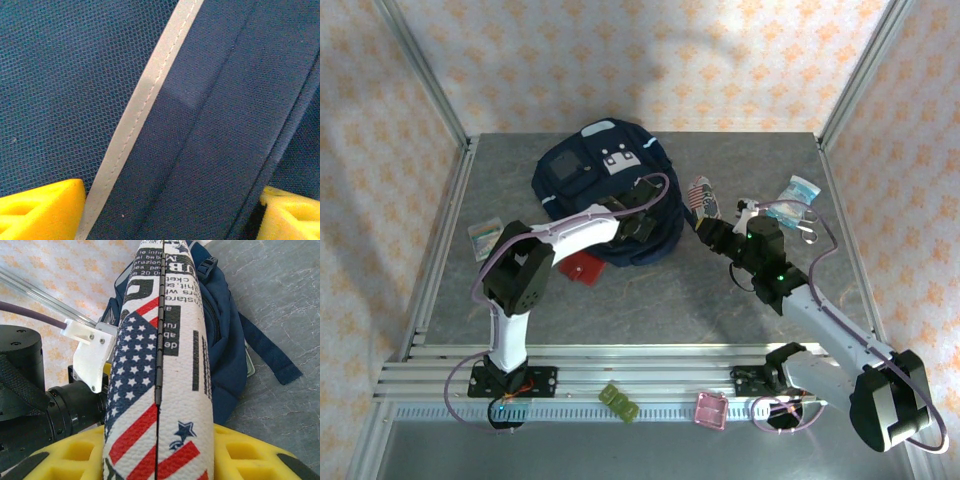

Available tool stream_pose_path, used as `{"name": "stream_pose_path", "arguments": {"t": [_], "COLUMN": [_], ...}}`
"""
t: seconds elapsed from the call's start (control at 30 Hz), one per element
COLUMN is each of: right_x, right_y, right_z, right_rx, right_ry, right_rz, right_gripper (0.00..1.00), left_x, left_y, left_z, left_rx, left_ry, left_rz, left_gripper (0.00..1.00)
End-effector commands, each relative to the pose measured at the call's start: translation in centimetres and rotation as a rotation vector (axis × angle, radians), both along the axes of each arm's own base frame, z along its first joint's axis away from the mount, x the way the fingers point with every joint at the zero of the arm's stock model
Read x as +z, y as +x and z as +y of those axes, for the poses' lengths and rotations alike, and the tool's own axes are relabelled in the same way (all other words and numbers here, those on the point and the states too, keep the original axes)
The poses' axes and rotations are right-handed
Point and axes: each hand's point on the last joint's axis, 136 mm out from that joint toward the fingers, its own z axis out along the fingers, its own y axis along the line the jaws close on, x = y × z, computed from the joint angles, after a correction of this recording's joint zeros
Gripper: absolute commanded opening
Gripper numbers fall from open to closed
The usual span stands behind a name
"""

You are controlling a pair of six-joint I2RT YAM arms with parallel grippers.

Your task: Pack the student bag

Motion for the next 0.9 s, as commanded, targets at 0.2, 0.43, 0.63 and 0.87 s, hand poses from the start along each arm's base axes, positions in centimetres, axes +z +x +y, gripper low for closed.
{"name": "stream_pose_path", "arguments": {"t": [0.2,0.43,0.63,0.87], "right_x": [1.4,1.0,0.8,0.9], "right_y": [0.2,0.2,0.3,0.1], "right_z": [0.0,-0.3,0.1,2.7], "right_rx": [-0.005,-0.020,-0.005,0.129], "right_ry": [0.035,0.027,0.040,0.117], "right_rz": [-0.054,-0.045,-0.036,-0.017], "right_gripper": [0.38,0.37,0.37,0.36], "left_x": [-1.1,5.2,14.0,18.5], "left_y": [0.6,2.5,4.0,4.9], "left_z": [1.9,0.7,-0.1,0.1], "left_rx": [0.009,0.014,0.020,0.046], "left_ry": [0.158,0.098,0.020,0.010], "left_rz": [-0.018,-0.118,-0.262,-0.352], "left_gripper": [0.20,0.00,0.00,0.00]}}
